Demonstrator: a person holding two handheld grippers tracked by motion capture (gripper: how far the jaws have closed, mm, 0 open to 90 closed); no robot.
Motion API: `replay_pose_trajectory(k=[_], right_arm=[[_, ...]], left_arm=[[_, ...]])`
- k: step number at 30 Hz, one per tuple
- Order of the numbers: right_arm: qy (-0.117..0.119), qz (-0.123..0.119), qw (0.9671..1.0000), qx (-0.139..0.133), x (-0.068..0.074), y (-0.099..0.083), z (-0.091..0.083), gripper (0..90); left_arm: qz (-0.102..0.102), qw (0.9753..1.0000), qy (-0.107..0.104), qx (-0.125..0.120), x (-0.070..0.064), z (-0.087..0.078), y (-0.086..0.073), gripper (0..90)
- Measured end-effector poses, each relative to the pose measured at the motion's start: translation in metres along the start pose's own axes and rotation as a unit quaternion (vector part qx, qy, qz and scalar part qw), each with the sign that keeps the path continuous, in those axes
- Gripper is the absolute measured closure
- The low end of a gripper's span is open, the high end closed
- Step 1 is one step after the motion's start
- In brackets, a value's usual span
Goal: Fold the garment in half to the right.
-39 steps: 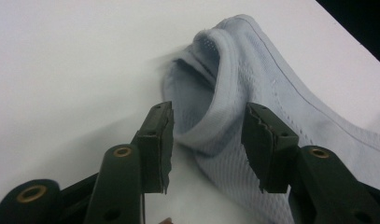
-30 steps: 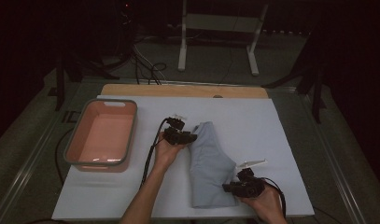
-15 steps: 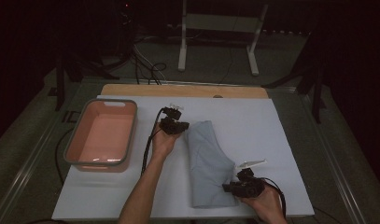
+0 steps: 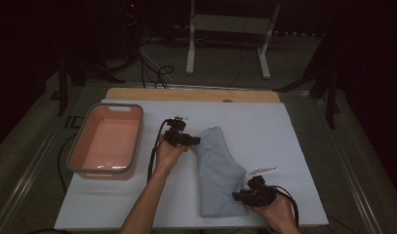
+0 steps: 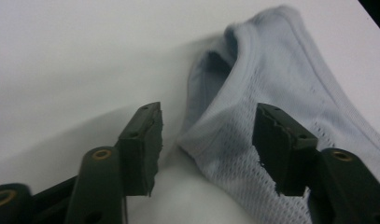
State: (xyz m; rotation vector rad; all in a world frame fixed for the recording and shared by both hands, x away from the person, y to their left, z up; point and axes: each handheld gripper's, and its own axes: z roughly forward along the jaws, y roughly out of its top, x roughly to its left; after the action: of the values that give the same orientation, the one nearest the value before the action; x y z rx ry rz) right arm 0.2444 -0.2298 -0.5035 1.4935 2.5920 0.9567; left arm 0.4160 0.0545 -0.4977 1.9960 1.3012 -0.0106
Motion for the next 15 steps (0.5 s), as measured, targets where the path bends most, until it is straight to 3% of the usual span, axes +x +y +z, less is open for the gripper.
replay_pose_trajectory(k=[4, 8, 10, 13, 15], right_arm=[[0.000, 0.000, 1.0000, 0.000, 0.000, 0.000, 0.000, 79.4], [-0.001, 0.001, 1.0000, 0.001, 0.000, 0.000, 0.000, 79.4], [-0.001, 0.000, 1.0000, 0.000, 0.000, 0.000, 0.000, 79.4], [-0.002, -0.001, 1.0000, 0.001, 0.001, 0.000, 0.000, 79.4], [-0.002, -0.001, 1.0000, 0.002, 0.000, 0.001, 0.000, 79.5]], left_arm=[[-0.013, 0.9997, -0.009, 0.017, 0.003, 0.004, -0.007, 34.1], [-0.022, 0.9989, -0.026, 0.033, 0.004, 0.011, -0.010, 40.6], [-0.025, 0.9985, -0.036, 0.032, 0.003, 0.014, -0.009, 50.9], [-0.031, 0.9984, -0.042, 0.021, 0.003, 0.013, -0.006, 76.3], [-0.028, 0.9988, -0.038, 0.012, 0.002, 0.012, -0.002, 84.2]])
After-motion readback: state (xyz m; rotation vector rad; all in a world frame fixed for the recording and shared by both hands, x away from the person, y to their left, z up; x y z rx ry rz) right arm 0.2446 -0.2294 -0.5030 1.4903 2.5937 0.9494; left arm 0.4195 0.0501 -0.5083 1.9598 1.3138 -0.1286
